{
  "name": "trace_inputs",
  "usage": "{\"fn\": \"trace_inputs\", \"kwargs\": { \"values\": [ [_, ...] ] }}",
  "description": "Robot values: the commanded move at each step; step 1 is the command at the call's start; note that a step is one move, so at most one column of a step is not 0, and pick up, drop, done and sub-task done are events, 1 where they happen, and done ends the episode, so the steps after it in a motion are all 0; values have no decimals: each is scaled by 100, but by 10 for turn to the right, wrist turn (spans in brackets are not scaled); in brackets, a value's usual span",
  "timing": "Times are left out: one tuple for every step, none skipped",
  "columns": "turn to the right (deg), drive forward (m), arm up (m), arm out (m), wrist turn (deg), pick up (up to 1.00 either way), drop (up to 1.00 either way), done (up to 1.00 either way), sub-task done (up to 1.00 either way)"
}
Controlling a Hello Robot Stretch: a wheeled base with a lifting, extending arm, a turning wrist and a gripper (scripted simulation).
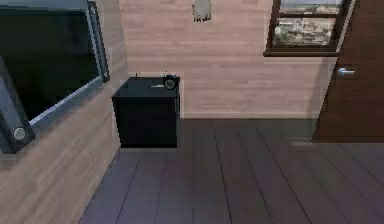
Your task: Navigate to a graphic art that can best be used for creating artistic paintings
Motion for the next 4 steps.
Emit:
{"fn": "trace_inputs", "kwargs": {
  "values": [
    [-450,0,0,0,0,0,0,0,0],
    [0,10,0,0,0,0,0,0,0],
    [-450,0,0,0,0,0,0,0,0],
    [-450,0,0,0,0,0,0,0,0]
  ]
}}
